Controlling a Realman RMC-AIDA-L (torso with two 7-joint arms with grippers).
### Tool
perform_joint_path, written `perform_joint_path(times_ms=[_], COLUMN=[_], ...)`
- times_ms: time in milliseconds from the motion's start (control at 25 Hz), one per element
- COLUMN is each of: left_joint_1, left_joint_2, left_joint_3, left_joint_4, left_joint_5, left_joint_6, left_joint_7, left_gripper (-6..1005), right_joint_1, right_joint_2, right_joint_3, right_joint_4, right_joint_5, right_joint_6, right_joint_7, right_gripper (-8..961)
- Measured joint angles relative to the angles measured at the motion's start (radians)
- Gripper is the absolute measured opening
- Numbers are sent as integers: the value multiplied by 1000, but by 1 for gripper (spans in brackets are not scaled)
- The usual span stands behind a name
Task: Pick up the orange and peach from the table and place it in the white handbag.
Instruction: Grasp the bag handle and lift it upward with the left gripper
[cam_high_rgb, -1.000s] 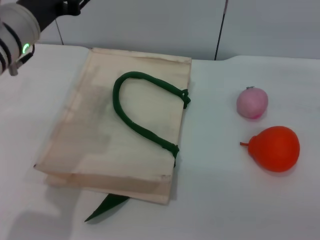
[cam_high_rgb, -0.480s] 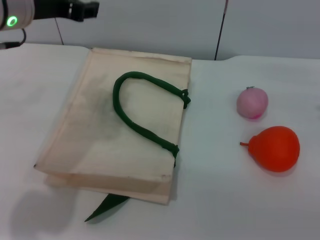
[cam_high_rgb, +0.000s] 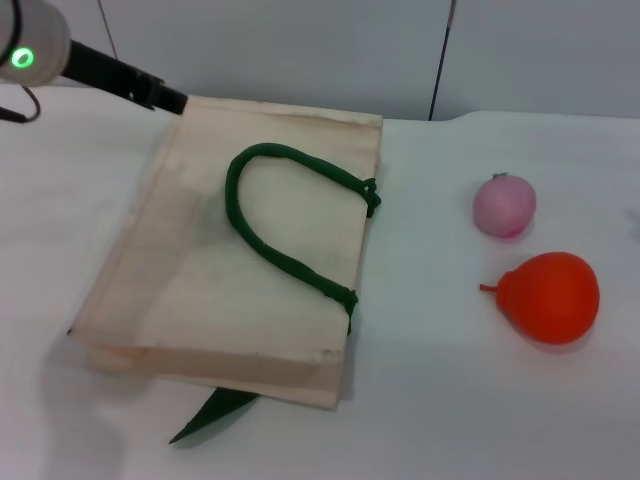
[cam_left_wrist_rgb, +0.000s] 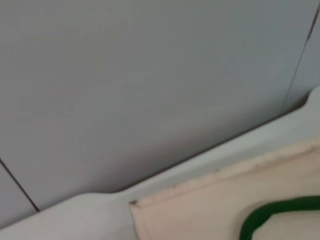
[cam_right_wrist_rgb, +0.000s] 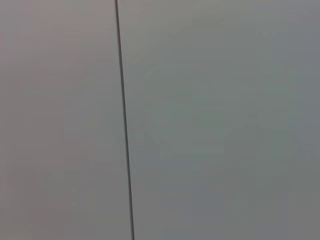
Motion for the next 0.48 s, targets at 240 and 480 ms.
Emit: perform_joint_path(times_ms=[240, 480], left_joint_1=[-38, -55], left_joint_2=[-5, -5], left_joint_3=[25, 114], left_joint_4=[-112, -175], left_joint_5=[-2, -6], left_joint_6=[38, 102], left_joint_7=[10, 11], left_gripper=[609, 594], right_joint_1=[1, 3], right_joint_2=[0, 0], right_joint_3=[-1, 1], right_joint_4=[-1, -8], right_joint_5=[0, -4], right_joint_6=[5, 16], right_joint_7=[3, 14], right_gripper=[794, 793])
